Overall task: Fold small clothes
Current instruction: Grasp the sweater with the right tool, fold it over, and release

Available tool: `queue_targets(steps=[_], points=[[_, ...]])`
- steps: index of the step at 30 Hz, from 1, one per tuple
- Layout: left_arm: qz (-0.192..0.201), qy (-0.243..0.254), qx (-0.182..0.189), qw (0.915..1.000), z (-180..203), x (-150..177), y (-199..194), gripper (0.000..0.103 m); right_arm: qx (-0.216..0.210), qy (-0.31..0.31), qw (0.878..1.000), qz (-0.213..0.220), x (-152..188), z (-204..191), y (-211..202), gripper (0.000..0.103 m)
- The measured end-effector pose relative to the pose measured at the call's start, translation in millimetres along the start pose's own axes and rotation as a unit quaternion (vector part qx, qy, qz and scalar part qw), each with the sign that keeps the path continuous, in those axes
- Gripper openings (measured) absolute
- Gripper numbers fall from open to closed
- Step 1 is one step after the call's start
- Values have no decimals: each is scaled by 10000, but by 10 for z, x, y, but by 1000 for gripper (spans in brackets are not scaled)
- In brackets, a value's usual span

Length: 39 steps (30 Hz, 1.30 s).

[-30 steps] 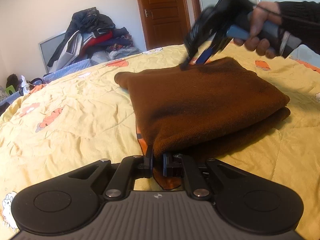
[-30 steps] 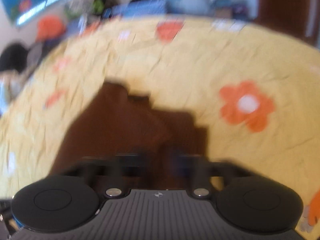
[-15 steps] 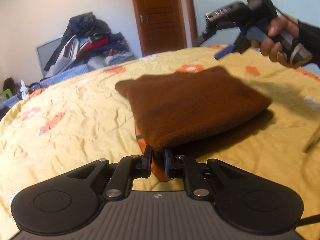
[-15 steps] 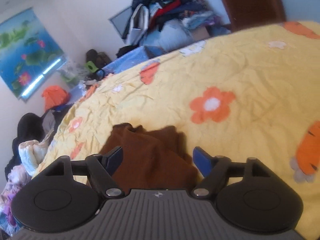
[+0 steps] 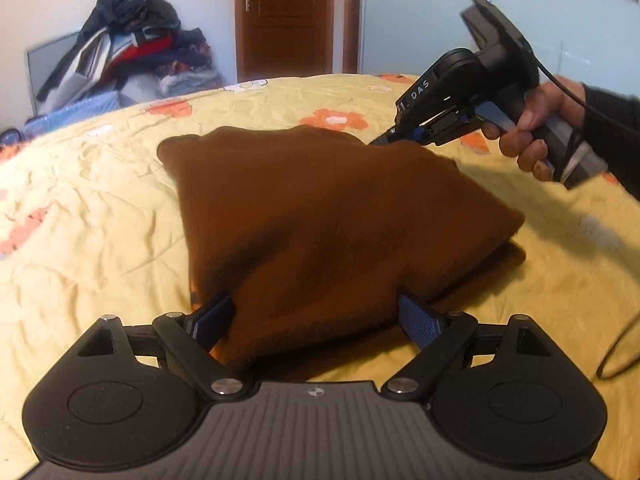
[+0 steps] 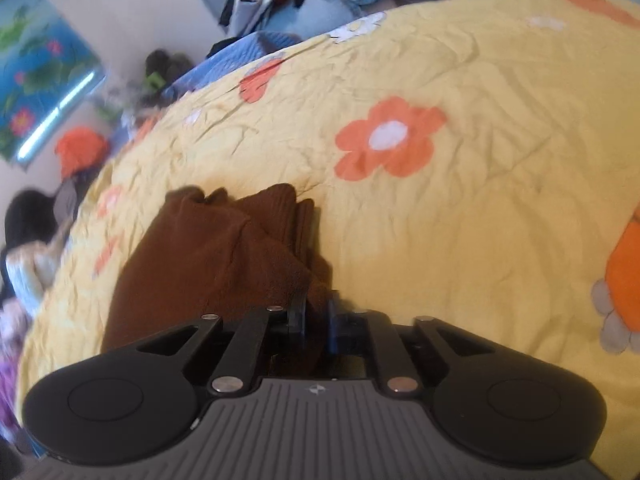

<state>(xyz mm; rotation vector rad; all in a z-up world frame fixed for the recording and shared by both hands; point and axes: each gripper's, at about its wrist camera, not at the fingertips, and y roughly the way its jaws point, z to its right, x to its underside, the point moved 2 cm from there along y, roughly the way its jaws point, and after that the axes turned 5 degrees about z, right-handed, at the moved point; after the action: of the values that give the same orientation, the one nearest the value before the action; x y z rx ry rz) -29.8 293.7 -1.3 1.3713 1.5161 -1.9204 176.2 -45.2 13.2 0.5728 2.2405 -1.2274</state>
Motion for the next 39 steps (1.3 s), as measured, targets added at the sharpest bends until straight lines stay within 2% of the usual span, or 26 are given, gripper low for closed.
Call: queue_targets(steps=[2,4,5,7,10,12,13,14,16,17,19,21,22,24,25,26,29,32,34,35,37,39], points=[[45,-234,14,9997,-74,-39,-109,90,110,97,9995,279,-128,-33,-166,45],[238,-608,67,9978,-206,-116,-240,90,-201,382,9947,932,-272,-86,-383,48],[329,-831,132,9959,-282,-187,-261,91,-384,397,9934,1009,-342,-169,-399,52],[470,-1179,257,9916,-414,-357,-228,91,-742,309,9935,811,-461,-425,-253,57],[484,-1110,283,9922,-423,-603,68,91,-1211,-109,9924,166,-488,-909,217,61],[197,-983,349,9943,-374,-644,342,91,-1257,-209,9914,-293,-438,-1118,589,64],[-33,-976,345,9946,-345,-598,470,91,-1188,-225,9913,-522,-401,-1170,774,64],[-96,-821,268,9962,-293,-543,548,91,-1003,-247,9919,-736,-356,-1184,961,63],[11,-175,48,9998,-132,-463,572,92,-1048,-317,9930,-441,-310,-1162,1093,63],[43,-37,-20,10000,-93,-439,573,92,-1031,-217,9935,-429,-339,-1147,1126,61],[36,-88,16,10000,-123,-459,549,92,-899,-139,9945,-527,-387,-1166,1128,61],[93,-212,89,9997,-206,-543,457,92,-633,-382,9960,-502,-379,-1232,979,64],[241,-270,125,9993,-276,-582,369,92,-527,-449,9969,-367,-372,-1228,830,72],[545,-350,5,9979,-475,-712,262,92,-705,-449,9965,89,-365,-1134,479,82],[577,-439,-72,9973,-589,-786,279,92,-770,-339,9961,272,-365,-1042,328,89],[541,-571,-134,9968,-716,-861,349,92,-725,-167,9964,411,-388,-927,186,90],[368,-716,-249,9964,-933,-1048,651,92,-778,387,9956,361,-332,-605,40,91],[92,-224,26,9997,-824,-1157,1011,92,-663,757,9949,91,-155,-365,188,89],[-433,46,49,9990,-755,-1114,1336,93,-914,1157,9887,257,-60,-188,248,91],[-669,-71,2,9977,-808,-1074,1501,94,-1081,1402,9836,337,-38,-136,264,93],[-614,-187,-85,9979,-898,-1078,1629,102,-1207,1662,9779,387,-53,-67,290,94],[-710,-166,-146,9972,-906,-1100,1697,103,-1209,1432,9815,379,-89,-110,342,99]])
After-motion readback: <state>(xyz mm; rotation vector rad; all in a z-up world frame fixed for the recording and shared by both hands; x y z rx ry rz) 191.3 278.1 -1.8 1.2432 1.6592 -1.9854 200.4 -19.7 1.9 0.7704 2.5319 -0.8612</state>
